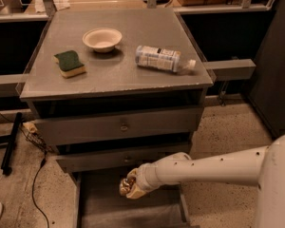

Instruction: Pick orange can from bottom drawer and place on counter

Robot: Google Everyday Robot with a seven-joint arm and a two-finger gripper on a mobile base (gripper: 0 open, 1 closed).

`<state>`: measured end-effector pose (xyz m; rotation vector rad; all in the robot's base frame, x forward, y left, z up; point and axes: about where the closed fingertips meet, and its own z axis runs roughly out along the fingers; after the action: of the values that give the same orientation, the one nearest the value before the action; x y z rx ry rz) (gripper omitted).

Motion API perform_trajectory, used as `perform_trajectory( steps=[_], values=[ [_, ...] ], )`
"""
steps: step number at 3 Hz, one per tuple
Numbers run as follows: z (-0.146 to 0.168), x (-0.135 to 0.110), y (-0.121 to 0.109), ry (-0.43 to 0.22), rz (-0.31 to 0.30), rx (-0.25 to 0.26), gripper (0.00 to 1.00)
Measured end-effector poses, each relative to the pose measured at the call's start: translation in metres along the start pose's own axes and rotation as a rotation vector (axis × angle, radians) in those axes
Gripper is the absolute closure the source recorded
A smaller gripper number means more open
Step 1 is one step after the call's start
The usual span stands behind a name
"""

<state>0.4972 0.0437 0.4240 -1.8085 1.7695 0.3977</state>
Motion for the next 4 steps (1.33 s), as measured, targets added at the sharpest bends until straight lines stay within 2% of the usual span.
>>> perform_trajectory(
  steps=[1,2,4],
  values=[
    [-0.018,-0.007,-0.006,-0.029,-0.04,0.023,1.0],
    [-0.019,-0.006,-0.006,-0.03,-0.043,0.025,1.0],
    [-0.042,-0.047,-0.03,-0.059,-0.103,0.049,1.0]
  ],
)
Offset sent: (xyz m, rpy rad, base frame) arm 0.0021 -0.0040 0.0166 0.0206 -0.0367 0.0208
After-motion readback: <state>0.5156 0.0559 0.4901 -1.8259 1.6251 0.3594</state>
